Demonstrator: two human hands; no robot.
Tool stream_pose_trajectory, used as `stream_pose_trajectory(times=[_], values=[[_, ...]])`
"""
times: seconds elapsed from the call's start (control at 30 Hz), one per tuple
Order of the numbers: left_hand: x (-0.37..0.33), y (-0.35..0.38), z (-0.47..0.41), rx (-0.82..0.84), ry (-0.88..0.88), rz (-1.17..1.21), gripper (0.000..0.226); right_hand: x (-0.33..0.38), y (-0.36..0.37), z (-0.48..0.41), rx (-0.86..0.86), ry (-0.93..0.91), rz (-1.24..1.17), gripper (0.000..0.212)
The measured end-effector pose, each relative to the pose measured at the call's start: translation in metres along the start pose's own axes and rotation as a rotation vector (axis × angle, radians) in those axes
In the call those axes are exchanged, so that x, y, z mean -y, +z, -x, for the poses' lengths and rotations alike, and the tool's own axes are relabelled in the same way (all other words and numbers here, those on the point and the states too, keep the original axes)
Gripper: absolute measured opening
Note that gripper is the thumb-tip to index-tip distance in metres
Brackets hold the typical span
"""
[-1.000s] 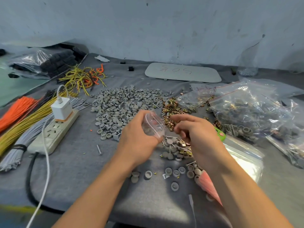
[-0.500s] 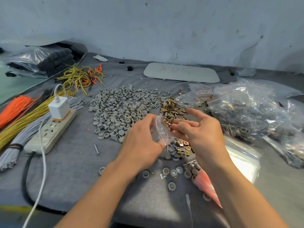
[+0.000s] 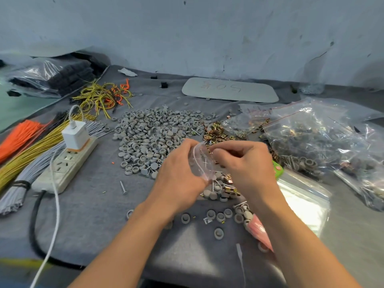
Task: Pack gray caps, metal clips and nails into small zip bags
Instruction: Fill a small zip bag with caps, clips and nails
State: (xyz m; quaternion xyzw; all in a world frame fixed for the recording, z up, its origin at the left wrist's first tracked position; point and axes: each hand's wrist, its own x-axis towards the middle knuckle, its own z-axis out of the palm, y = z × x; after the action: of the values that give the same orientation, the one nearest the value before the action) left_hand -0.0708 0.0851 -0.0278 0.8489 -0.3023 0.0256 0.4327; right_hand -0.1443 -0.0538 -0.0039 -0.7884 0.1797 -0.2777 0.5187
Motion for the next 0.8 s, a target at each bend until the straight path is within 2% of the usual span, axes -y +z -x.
stream_pose_trajectory(times=[0.07, 0.17, 0.3, 0.37, 0.43, 0.53, 0.63, 0.73, 0.8], values=[[0.002, -0.004, -0.001, -0.044, -0.007, 0.066, 0.044, -0.006, -0.012, -0.005, -0.106, 0.051, -0.011, 0.015], [0.002, -0.011, -0.004, -0.161, -0.039, 0.215, 0.041, -0.019, -0.026, -0.008, -0.136, 0.105, 0.122, 0.015], [0.0, -0.02, -0.007, -0.426, -0.033, 0.288, 0.043, -0.028, -0.03, -0.006, 0.045, 0.142, 0.487, 0.022], [0.0, -0.022, -0.007, -0.475, -0.028, 0.236, 0.047, -0.03, -0.025, -0.004, 0.147, 0.136, 0.645, 0.021], [0.0, -0.02, -0.004, -0.436, -0.034, 0.148, 0.053, -0.029, -0.019, -0.002, 0.205, 0.111, 0.745, 0.018], [-0.001, -0.012, -0.001, -0.296, -0.008, 0.025, 0.059, -0.027, -0.01, -0.002, 0.219, -0.027, 0.947, 0.018], [-0.002, -0.007, 0.0, -0.218, 0.018, -0.032, 0.061, -0.028, -0.004, -0.005, 0.211, -0.015, 1.006, 0.021], [0.0, -0.006, -0.002, -0.194, 0.006, -0.032, 0.059, -0.029, -0.005, -0.006, 0.211, 0.012, 0.95, 0.026], [0.001, -0.006, -0.003, -0.189, 0.007, -0.037, 0.057, -0.028, -0.009, -0.005, 0.128, 0.017, 0.755, 0.023]])
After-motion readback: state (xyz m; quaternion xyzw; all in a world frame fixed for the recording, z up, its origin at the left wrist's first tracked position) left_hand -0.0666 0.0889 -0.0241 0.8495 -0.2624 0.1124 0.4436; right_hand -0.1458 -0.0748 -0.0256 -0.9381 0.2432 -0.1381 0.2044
